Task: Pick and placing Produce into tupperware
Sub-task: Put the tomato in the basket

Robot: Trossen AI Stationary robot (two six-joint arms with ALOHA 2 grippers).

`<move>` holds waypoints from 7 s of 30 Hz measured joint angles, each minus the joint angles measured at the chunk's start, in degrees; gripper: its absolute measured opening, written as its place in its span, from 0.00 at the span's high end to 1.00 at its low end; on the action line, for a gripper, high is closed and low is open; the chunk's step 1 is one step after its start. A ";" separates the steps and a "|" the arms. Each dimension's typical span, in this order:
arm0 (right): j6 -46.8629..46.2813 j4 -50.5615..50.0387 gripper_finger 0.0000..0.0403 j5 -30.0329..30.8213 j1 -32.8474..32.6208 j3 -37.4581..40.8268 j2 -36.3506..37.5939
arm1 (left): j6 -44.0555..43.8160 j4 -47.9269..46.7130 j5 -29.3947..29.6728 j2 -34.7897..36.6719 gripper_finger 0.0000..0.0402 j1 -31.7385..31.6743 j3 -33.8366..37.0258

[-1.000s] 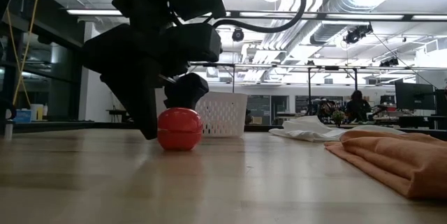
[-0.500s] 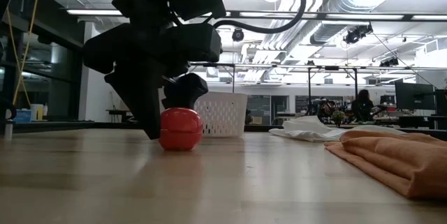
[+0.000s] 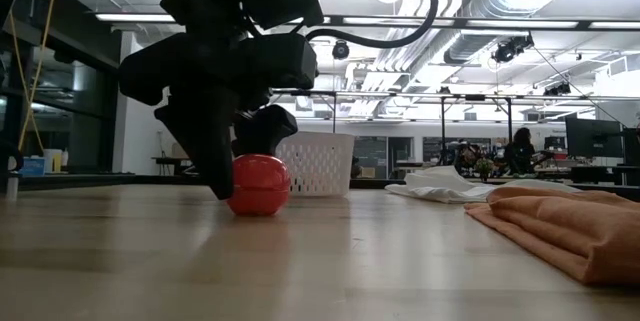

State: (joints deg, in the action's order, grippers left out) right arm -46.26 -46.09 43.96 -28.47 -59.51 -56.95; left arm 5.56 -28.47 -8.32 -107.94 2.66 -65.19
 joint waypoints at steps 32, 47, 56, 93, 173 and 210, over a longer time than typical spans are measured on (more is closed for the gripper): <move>0.02 0.00 1.00 -0.04 0.00 0.00 0.00 | -2.86 2.14 -1.90 0.02 0.17 0.00 0.02; -0.20 0.00 1.00 -0.02 -0.01 0.00 0.00 | -5.67 4.32 -1.77 0.02 0.13 -0.02 0.02; -0.27 0.02 1.00 -0.02 0.00 0.00 0.00 | -5.57 4.48 -1.48 0.02 0.13 -0.02 0.00; -0.26 0.04 1.00 -0.02 -0.01 0.00 0.00 | -5.86 4.44 -1.51 0.02 0.36 0.00 0.01; 1.75 0.50 1.00 -5.00 -0.02 0.00 0.02 | -7.23 -42.42 6.91 0.04 0.36 -15.11 -45.64; 1.53 0.44 1.00 -4.13 0.00 0.00 0.02 | -8.94 -29.74 6.85 0.05 0.36 -29.64 -22.72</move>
State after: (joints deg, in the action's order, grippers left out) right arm -44.73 -45.65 39.83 -28.47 -59.51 -56.93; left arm -3.38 -58.21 -1.46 -107.89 -26.98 -87.91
